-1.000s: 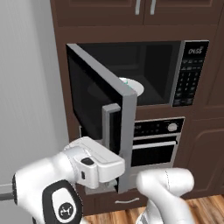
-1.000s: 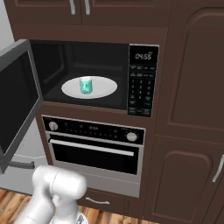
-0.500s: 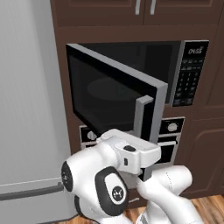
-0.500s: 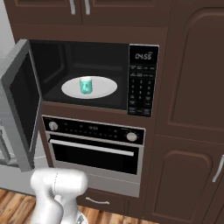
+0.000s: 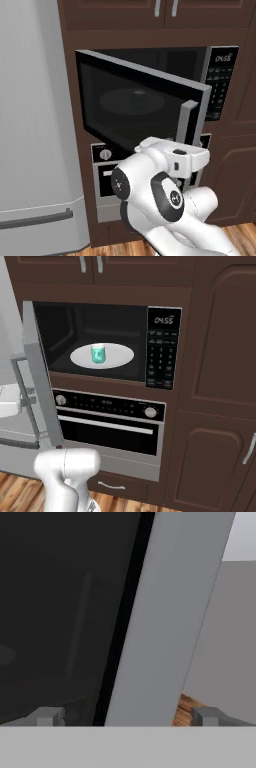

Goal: Pick the mug from the counter and place it inside the microwave. Then close the microwave.

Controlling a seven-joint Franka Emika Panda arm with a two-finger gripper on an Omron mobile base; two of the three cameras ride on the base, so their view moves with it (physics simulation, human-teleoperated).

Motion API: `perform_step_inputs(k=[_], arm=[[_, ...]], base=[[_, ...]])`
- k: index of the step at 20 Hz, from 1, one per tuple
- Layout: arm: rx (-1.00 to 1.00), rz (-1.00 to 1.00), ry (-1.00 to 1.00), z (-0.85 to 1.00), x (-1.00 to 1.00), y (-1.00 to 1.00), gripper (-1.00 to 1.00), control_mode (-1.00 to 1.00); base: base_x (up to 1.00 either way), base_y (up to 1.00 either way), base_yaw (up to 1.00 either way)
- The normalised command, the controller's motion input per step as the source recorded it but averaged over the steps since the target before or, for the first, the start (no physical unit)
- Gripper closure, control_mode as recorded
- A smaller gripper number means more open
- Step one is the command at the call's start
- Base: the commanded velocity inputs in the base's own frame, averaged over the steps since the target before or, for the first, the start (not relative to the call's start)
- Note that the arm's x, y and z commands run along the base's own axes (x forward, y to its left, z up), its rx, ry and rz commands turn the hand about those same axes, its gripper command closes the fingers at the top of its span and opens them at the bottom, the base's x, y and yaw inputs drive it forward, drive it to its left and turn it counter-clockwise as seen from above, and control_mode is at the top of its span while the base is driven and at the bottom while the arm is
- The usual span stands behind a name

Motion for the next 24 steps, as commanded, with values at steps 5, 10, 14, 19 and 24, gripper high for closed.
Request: perform_step_inputs(k=[5, 10, 14, 19, 24], arm=[[0.00, 0.09, 0.00, 0.01, 0.43, -0.58, -1.00, -1.00], [0.00, 0.07, 0.01, 0.00, 0.42, -0.52, -1.00, -1.00], [0.00, 0.08, 0.00, 0.00, 0.45, -0.52, -1.00, -1.00], [0.00, 0.11, 0.00, 0.01, 0.44, -0.51, -1.00, -1.00], [0.00, 0.13, 0.00, 0.01, 0.41, -0.46, -1.00, -1.00]], base=[[0.00, 0.00, 0.00], [0.00, 0.00, 0.00], [0.00, 0.00, 0.00], [0.00, 0.00, 0.00], [0.00, 0.00, 0.00]])
